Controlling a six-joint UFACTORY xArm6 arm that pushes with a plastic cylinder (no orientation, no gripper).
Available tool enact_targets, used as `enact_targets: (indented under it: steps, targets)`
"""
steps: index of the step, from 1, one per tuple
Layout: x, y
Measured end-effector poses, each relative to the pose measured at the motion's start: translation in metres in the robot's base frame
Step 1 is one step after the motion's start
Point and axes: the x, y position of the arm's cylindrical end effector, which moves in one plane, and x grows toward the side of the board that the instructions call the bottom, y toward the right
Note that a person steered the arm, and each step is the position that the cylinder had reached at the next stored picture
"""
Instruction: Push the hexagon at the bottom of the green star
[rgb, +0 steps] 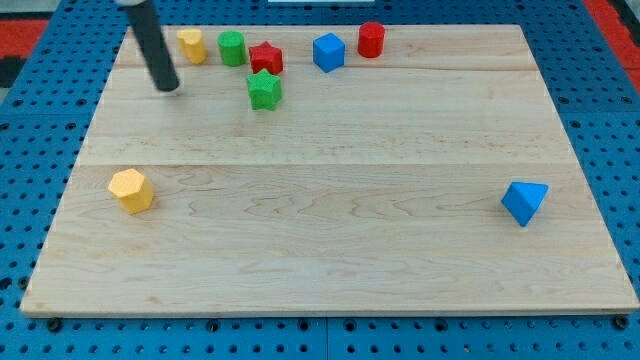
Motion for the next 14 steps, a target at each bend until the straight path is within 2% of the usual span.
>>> enact_targets:
  steps: [2,3,5,6,7,8,9,10,11,12,13,14]
  targets:
    - [-0.05,0.003]
    - [-0.062,-0.008]
    - [0.089,-0.012]
    - [0.147,-0.03]
    - [0.186,-0.103]
    - [0.222,-0.051]
    - [0.206,0.044]
    - [0.172,0.027]
    - [0.218,-0.045]
    - [0.151,-0.061]
    - [0.155,0.023]
    - [0.183,-0.026]
